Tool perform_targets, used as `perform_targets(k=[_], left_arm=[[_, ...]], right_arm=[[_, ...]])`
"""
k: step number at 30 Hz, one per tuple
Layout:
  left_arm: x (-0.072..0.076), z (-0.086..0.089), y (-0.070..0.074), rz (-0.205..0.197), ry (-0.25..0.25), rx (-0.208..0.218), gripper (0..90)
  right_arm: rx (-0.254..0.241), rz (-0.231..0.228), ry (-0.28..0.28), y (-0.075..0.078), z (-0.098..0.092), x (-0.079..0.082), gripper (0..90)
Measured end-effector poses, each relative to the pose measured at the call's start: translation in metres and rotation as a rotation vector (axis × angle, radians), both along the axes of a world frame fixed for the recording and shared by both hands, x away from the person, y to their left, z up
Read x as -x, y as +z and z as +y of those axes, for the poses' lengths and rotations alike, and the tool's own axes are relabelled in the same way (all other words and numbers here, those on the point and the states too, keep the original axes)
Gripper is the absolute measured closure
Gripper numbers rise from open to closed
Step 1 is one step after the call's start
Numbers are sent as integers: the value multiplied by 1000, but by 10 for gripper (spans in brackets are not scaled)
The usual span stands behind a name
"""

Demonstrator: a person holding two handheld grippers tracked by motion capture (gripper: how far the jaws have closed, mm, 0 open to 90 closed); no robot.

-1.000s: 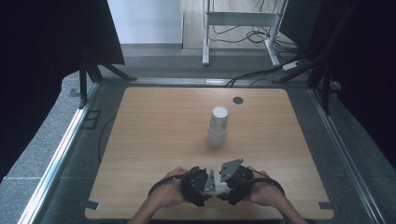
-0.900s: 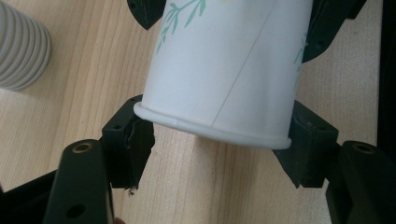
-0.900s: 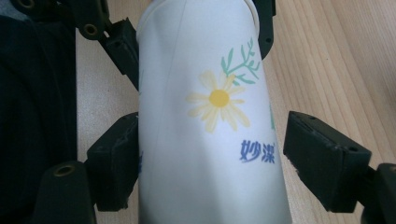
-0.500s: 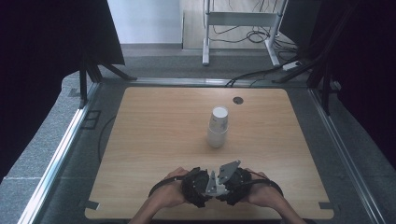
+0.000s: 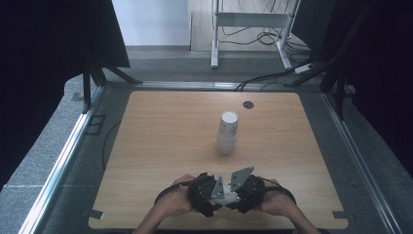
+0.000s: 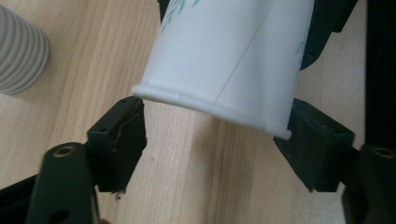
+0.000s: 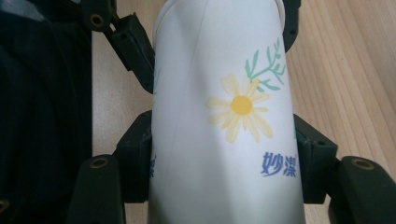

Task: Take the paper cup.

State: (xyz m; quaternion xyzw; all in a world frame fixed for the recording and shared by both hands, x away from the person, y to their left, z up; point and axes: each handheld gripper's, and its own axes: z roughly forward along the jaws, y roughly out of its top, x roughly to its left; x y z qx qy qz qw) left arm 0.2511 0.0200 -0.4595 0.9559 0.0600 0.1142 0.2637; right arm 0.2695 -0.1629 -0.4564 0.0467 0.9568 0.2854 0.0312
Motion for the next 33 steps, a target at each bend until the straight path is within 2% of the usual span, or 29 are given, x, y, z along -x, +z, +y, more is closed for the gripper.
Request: perform_targets(k=[7, 13, 16, 21, 23, 28, 33], left_arm=[[-5, 12, 6, 54, 0, 138, 179], [-10, 21, 8, 74, 9, 242, 152], [-12, 26, 10, 92, 7, 295, 153], [-13, 31, 11, 114, -6, 361, 159], [-13, 33, 11, 117, -10, 375, 161], [-15, 35, 8, 146, -15, 443, 171], [-16, 35, 5, 162, -19, 460, 183]], right_arm=[[-80, 13, -11, 6, -10, -3, 363], [-173, 12, 3, 9, -20, -6, 362], [-191, 10, 6, 9, -23, -7, 362], [-239, 7, 17, 9, -28, -8, 362], [-249, 6, 21, 8, -30, -9, 362], [-270, 1, 41, 5, -32, -10, 363], [-286, 0, 64, 3, -32, -10, 363]])
